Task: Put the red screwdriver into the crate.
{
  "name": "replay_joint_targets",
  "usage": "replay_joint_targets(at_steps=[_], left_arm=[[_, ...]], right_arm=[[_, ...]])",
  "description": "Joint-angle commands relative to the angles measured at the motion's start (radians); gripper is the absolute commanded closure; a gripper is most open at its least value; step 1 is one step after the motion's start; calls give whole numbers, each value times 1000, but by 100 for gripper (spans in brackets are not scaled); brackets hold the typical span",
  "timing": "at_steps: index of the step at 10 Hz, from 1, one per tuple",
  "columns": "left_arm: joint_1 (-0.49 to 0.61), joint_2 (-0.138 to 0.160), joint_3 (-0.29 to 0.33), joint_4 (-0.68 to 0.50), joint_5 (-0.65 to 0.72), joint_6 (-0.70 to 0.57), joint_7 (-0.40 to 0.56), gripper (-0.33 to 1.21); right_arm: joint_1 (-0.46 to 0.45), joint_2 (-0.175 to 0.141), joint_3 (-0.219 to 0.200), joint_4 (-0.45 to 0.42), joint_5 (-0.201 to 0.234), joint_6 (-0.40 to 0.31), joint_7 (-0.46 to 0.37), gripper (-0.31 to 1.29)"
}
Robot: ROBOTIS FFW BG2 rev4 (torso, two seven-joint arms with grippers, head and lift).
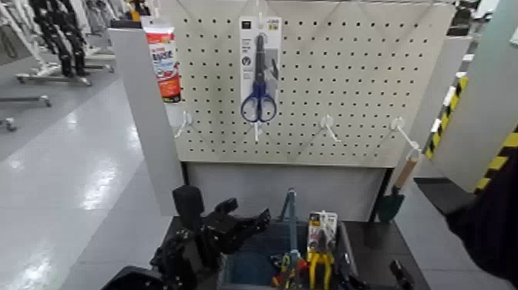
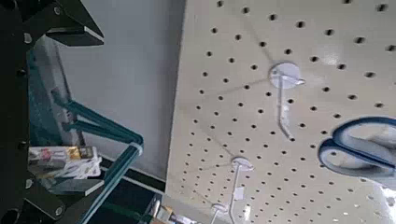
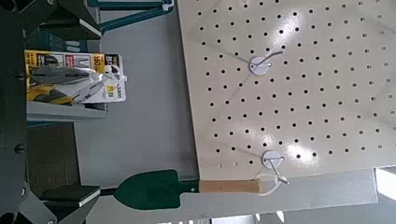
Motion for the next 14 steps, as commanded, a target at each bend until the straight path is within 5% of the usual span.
replay_joint_targets(at_steps=[1, 7, 14], left_arm=[[54, 2, 31, -73, -130, -65, 59, 21], [232, -12, 157, -149, -308, -189, 178, 21], [341, -4, 141, -148, -354, -327, 342, 20]], right_arm=[[0, 1, -2, -2, -2, 0, 6, 13], [8, 6, -10, -3, 3, -21, 14, 13], [15, 11, -21, -8, 32, -21, 14, 13]])
